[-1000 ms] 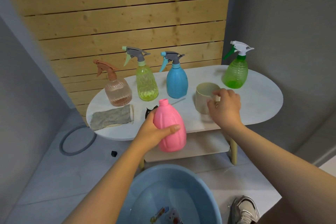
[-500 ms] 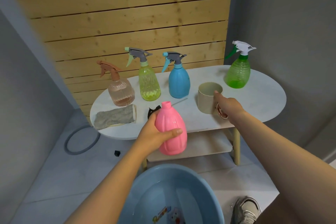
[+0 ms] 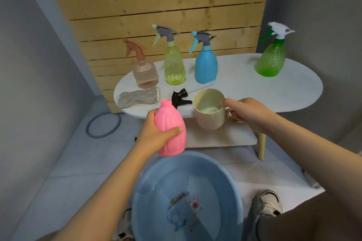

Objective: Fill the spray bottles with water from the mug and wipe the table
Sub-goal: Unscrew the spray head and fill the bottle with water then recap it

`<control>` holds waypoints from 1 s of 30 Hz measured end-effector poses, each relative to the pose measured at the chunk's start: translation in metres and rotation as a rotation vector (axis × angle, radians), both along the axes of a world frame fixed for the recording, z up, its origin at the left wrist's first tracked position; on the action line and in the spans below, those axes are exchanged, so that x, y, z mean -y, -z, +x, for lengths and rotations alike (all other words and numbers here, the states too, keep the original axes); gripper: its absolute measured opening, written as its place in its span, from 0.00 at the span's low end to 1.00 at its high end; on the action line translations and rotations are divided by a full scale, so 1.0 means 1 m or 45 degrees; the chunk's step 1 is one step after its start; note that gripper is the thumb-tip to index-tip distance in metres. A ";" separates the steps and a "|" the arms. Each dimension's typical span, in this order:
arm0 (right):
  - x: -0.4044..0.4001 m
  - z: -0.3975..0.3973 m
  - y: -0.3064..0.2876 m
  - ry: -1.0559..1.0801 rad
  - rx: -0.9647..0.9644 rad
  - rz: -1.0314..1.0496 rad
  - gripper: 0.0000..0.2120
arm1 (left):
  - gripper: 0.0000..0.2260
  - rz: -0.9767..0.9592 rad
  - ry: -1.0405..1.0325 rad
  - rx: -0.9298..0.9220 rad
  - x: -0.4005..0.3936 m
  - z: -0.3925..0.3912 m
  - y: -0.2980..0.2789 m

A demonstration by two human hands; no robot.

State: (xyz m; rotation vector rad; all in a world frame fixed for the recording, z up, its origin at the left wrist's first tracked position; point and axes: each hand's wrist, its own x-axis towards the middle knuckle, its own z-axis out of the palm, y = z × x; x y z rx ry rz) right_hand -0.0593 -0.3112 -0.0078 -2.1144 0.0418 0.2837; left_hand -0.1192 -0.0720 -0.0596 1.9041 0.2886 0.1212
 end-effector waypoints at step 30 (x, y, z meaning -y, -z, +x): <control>-0.077 -0.059 0.336 -1.161 0.449 -1.707 0.15 | 0.39 0.054 -0.632 -0.455 0.006 -0.096 0.271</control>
